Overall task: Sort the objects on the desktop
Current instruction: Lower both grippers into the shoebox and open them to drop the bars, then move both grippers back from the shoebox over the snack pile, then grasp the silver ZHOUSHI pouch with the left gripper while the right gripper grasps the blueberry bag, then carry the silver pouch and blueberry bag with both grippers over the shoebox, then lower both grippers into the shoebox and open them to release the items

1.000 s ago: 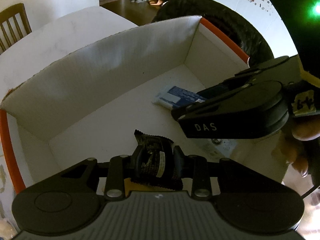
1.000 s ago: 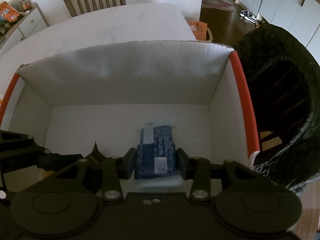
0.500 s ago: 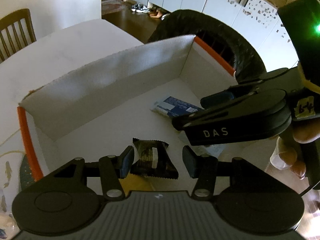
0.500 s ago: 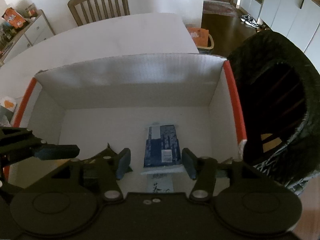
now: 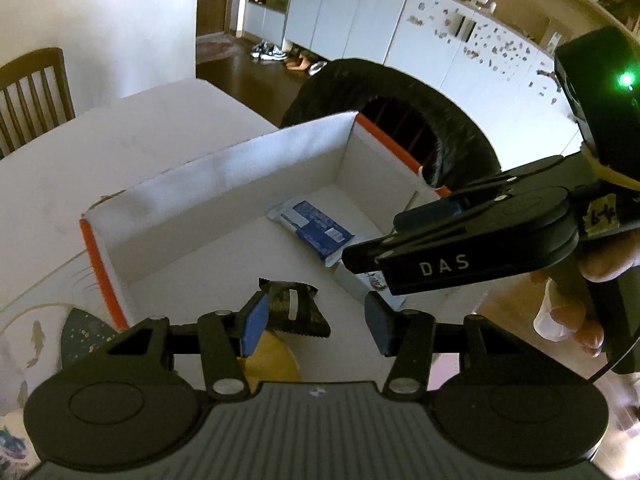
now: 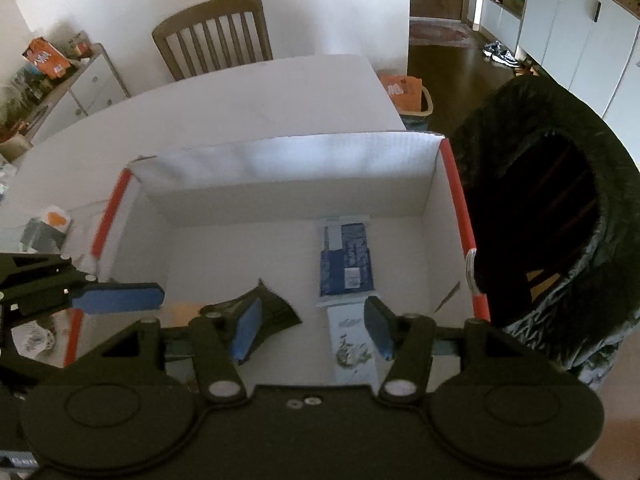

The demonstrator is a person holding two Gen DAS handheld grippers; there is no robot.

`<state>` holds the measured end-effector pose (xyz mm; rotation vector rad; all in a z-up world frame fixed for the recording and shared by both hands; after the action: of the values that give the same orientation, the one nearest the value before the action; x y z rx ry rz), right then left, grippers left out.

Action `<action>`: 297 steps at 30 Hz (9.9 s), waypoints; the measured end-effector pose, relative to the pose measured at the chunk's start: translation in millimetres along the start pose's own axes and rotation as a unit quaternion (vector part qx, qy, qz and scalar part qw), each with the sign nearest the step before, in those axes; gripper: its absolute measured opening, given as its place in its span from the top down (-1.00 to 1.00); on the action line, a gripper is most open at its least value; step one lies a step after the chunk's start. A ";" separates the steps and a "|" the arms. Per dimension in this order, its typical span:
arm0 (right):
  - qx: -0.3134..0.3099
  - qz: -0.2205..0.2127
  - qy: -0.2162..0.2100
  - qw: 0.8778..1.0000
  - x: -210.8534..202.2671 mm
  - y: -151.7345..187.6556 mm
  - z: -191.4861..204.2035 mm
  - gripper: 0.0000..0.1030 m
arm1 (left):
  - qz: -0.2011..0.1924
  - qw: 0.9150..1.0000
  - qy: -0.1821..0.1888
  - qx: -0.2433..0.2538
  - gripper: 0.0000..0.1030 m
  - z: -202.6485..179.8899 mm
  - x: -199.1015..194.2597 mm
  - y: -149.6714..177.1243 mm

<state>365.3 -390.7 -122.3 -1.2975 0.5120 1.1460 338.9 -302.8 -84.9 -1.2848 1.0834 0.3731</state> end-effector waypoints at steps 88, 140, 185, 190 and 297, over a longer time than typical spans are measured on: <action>-0.174 0.007 -0.080 0.981 91.2 23.2 310.6 -0.63 | -0.014 0.995 -0.084 -0.052 -0.99 293.0 -125.9 189.4; -0.224 0.050 -0.028 0.973 166.1 13.2 323.0 -0.22 | -0.016 0.997 -0.076 0.013 -0.46 341.9 -89.1 213.1; -0.184 -0.003 -0.046 0.982 36.0 44.4 295.8 -0.05 | -0.044 0.995 -0.083 -0.019 -0.17 266.2 -157.6 180.6; -0.173 -0.006 -0.050 0.984 21.5 51.1 288.7 -0.05 | -0.050 0.995 -0.081 -0.015 -0.17 249.3 -163.4 169.3; -0.110 0.047 -0.026 0.993 1.3 30.6 11.4 0.26 | 0.030 0.994 -0.094 0.056 -0.17 51.7 76.0 -20.9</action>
<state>336.0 -383.8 -134.9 -1.4392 0.4211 1.3410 414.5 -287.8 -139.1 -1.0964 0.9702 0.4617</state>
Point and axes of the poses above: each gripper's, at about its wrist camera, not at the fingertips, and x roughly the way its jaws point, z to its left, y to its underside, the point moved 9 cm from there along x, roughly the way its jaws point, and after that the axes turned 7 degrees about -y, right-handed, at the moved point
